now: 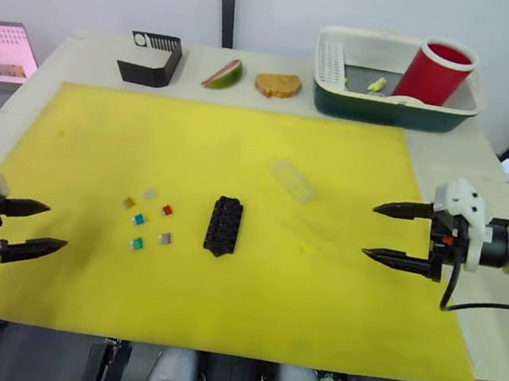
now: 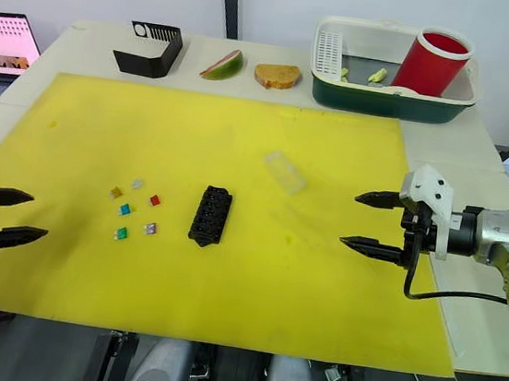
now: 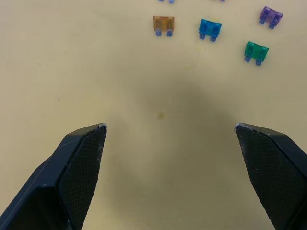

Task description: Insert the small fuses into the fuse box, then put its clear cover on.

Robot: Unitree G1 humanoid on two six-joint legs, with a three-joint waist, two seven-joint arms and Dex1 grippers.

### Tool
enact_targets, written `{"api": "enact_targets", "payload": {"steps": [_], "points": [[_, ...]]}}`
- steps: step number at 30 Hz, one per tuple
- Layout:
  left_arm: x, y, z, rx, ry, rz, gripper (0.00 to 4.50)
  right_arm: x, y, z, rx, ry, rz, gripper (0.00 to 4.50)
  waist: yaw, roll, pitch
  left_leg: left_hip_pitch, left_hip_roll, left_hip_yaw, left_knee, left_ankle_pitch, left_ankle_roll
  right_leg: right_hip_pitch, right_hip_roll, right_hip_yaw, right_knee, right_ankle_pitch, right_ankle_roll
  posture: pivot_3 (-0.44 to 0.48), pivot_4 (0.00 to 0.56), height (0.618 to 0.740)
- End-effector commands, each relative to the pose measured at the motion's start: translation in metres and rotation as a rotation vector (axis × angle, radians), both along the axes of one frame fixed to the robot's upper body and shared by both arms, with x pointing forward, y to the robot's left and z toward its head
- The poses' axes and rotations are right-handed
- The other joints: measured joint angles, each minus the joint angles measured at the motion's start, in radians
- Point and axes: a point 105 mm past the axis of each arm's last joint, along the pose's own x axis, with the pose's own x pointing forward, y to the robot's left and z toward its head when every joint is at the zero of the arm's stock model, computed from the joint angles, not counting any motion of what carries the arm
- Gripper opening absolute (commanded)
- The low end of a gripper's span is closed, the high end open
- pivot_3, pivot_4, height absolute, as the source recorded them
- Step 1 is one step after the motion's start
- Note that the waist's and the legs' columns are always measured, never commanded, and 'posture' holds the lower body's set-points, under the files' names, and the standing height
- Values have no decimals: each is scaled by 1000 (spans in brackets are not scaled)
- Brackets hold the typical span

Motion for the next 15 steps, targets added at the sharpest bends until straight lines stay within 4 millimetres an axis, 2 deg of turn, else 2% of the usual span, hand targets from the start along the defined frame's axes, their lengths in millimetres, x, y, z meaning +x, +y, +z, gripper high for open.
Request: {"api": "enact_targets", "payload": {"steps": [1,15], "points": [[3,-1,11,17,-27,-20,4500,-1,3,10,-17,-42,9,4423,0,0,0,0,0,0,0,0,0,0,0,0,0,0,0,0,150,740],[8,-7,12,19,-22,-34,4500,0,13,9,1,-47,22,4423,0,0,0,0,0,0,0,0,0,0,0,0,0,0,0,0,150,740]]}}
